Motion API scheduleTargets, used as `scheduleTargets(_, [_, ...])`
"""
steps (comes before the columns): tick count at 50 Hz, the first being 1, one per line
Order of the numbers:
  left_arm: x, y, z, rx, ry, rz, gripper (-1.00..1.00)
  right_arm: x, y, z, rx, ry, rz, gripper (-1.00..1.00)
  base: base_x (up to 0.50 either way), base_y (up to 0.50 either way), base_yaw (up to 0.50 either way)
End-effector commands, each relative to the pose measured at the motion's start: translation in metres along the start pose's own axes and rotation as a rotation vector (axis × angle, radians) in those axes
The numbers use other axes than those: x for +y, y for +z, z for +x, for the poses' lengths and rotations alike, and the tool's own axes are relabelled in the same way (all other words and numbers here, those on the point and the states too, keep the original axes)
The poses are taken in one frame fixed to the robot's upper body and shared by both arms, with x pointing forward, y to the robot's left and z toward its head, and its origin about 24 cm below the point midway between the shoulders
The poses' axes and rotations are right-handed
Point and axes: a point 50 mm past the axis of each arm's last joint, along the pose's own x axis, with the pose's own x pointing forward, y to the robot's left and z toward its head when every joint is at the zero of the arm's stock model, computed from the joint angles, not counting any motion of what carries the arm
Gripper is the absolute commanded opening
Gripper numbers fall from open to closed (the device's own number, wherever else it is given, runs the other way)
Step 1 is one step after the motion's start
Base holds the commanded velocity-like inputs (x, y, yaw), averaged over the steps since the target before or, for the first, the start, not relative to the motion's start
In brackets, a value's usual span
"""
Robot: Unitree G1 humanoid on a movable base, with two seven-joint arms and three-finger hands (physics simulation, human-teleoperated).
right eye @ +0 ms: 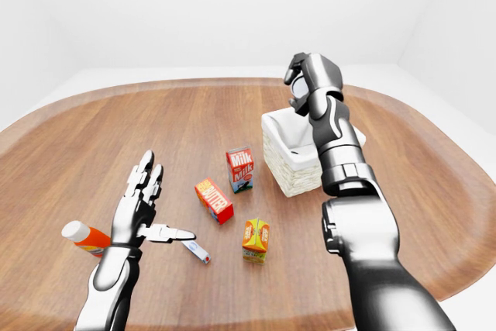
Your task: Pick up the alphabet soup and the tomato sauce, and put them in the basket.
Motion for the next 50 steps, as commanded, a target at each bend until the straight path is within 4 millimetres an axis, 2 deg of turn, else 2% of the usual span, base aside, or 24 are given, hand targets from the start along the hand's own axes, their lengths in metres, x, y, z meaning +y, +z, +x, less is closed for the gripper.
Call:
scheduleTargets(1, [0.003,0.0,0.002,-0.001,0.034,0.017,1.0,0.009,0.004,0.005,0.01,-0.009,-0.086,-1.0,0.0,0.0,0.0])
scheduleTargets(8, [0.003,0.0,0.003,-0.003,0.033,0.016,1.0,0.016,0.008,0.006,0.03,0.008,-0.094,-1.0,0.0,0.0,0.0])
scheduleTargets(32, [0.002,0.0,0.004,-0.003,0.031,0.014,1.0,0.022,-0.005,0.003,0.119,0.03,-0.123,-1.0,0.0,0.0,0.0])
scheduleTargets(34, [0.002,0.001,0.003,-0.008,0.031,0.014,1.0,0.026,-0.012,0.0,0.146,0.05,-0.151,-1.0,0.0,0.0,0.0])
scheduleTargets(45, [0.003,0.001,0.004,-0.008,0.031,0.012,1.0,0.034,-0.01,-0.002,0.13,0.069,-0.131,-1.0,0.0,0.0,0.0])
scheduleTargets(50, [0.002,0.001,0.004,-0.008,0.029,0.012,1.0,0.038,-0.006,-0.003,0.127,0.063,-0.032,-1.0,0.0,0.0,0.0])
